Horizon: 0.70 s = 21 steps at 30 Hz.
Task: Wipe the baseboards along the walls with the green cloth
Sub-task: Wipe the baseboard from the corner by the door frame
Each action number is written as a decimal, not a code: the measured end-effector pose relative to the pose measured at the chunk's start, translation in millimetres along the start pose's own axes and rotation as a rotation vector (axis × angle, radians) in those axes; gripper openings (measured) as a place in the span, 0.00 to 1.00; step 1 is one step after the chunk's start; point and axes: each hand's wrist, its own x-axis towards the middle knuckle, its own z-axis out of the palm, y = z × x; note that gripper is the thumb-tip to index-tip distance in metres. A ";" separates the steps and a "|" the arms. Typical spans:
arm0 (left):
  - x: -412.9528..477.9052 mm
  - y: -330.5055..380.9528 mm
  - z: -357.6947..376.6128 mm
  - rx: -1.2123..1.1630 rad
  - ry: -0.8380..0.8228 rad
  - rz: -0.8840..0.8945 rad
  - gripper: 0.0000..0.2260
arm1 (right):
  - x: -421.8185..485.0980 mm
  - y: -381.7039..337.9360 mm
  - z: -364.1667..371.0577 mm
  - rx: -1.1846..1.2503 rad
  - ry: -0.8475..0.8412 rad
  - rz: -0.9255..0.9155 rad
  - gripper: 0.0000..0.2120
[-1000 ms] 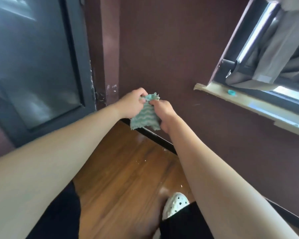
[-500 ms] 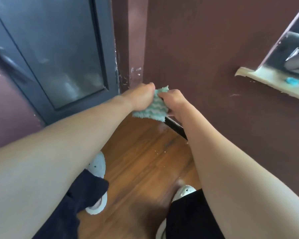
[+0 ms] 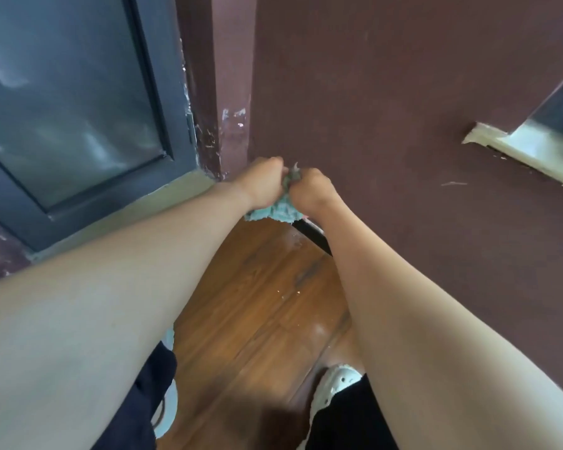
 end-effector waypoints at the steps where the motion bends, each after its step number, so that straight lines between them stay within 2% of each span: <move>1: 8.3 0.3 -1.5 -0.016 0.013 -0.006 0.04 | 8.9 -0.1 -2.6 0.089 0.007 0.017 0.14; 5: 28.9 -10.6 -7.4 -0.043 -0.027 0.024 0.15 | 33.4 1.6 -11.7 0.470 -0.075 0.084 0.11; 7: 36.0 -20.0 -11.0 -0.057 -0.039 0.014 0.13 | 43.9 4.0 -12.9 0.534 -0.155 0.069 0.13; 9: 43.0 -30.9 -12.7 -0.052 -0.029 0.012 0.07 | 54.5 7.4 -11.3 0.569 -0.226 0.036 0.16; 13: 61.6 -56.2 -25.3 0.063 -0.036 -0.128 0.07 | 86.2 13.7 -11.5 0.473 -0.180 -0.021 0.17; 17: 69.2 -74.5 -29.8 0.243 -0.187 -0.351 0.05 | 114.0 18.1 -14.6 0.279 -0.083 0.002 0.18; 19: 69.8 -78.6 -25.5 0.282 -0.239 -0.389 0.11 | 119.7 10.8 -16.4 0.177 -0.065 -0.014 0.18; 21: 72.0 -74.4 -25.0 0.142 -0.223 -0.352 0.18 | 123.2 -7.3 -17.1 0.163 -0.073 -0.049 0.16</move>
